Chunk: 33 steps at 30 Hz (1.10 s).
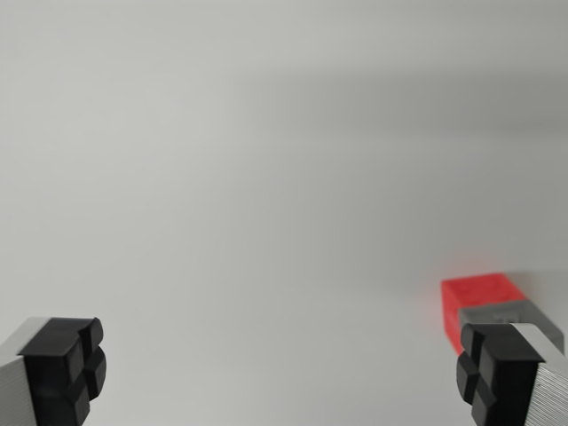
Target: Destack cube
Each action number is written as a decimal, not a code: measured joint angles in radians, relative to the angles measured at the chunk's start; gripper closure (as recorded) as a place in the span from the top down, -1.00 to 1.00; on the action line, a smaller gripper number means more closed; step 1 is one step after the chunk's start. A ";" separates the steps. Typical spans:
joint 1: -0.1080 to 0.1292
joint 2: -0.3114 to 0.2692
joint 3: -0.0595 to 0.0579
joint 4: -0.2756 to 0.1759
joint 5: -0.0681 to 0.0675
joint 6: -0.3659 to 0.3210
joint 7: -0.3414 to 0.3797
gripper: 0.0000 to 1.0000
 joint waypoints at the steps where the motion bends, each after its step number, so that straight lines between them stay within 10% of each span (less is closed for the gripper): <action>1: -0.002 -0.001 -0.002 -0.006 0.000 0.004 -0.006 1.00; 33: -0.061 -0.017 -0.066 -0.188 -0.002 0.167 -0.231 1.00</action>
